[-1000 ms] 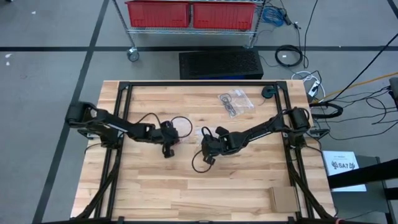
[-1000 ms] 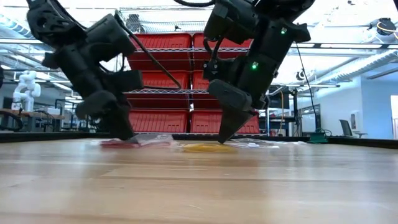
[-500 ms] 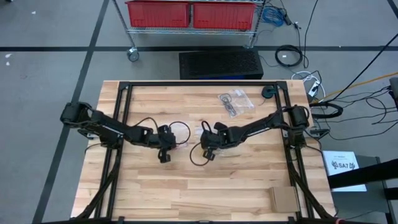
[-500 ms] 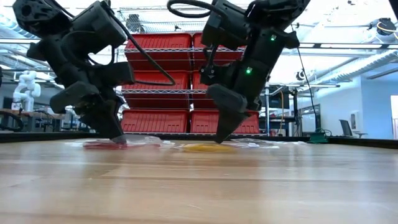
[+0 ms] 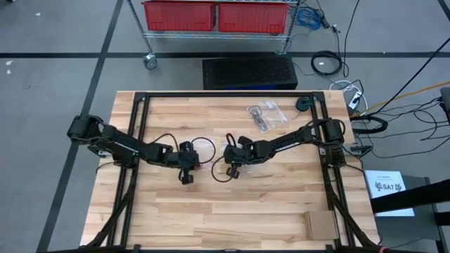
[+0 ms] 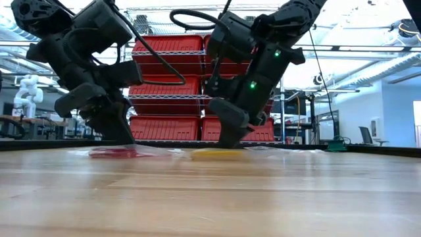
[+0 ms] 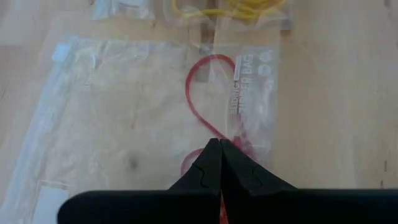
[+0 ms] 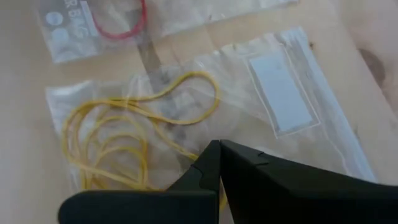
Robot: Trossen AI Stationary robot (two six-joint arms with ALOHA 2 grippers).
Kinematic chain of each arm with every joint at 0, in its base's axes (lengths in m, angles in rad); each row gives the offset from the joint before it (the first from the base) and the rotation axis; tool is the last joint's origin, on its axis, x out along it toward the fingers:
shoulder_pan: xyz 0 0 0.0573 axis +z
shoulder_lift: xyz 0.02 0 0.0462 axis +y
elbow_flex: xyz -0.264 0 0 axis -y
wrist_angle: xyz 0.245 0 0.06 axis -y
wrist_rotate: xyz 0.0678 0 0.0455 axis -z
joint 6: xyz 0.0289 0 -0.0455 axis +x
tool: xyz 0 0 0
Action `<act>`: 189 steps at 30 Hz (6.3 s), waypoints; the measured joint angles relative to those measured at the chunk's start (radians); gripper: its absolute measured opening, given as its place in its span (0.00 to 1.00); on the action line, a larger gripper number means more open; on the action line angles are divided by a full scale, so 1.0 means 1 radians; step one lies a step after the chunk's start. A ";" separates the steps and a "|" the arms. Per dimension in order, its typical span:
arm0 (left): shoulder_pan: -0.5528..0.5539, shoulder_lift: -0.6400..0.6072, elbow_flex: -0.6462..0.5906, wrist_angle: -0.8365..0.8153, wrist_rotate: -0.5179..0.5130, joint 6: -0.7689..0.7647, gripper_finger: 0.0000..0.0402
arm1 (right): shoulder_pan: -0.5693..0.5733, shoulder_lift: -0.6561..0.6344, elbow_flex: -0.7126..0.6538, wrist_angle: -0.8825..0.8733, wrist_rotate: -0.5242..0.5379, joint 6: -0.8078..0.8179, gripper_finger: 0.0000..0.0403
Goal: Sort rubber bands
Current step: Adjust the top left and bottom zip bags, then move the right zip bag to the right of the other zip bags
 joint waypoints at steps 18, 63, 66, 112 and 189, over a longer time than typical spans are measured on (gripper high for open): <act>0.000 -0.164 0.001 -0.034 -0.063 0.004 0.00 | -0.011 -0.121 0.011 -0.016 -0.002 -0.144 0.00; 0.073 -0.169 -0.125 0.252 0.038 -0.070 0.00 | -0.023 -0.304 -0.302 -0.436 -0.060 0.232 0.00; 0.073 -0.169 -0.125 0.252 0.038 -0.069 0.00 | 0.069 -0.351 -0.309 -0.487 -0.128 0.307 0.00; 0.135 -0.168 -0.125 0.210 -0.001 -0.130 0.00 | -0.027 -0.211 -0.151 0.114 -0.077 0.155 0.00; 0.154 -0.168 -0.125 0.218 0.004 -0.130 0.00 | -0.090 -0.205 -0.140 0.028 -0.084 -0.109 0.00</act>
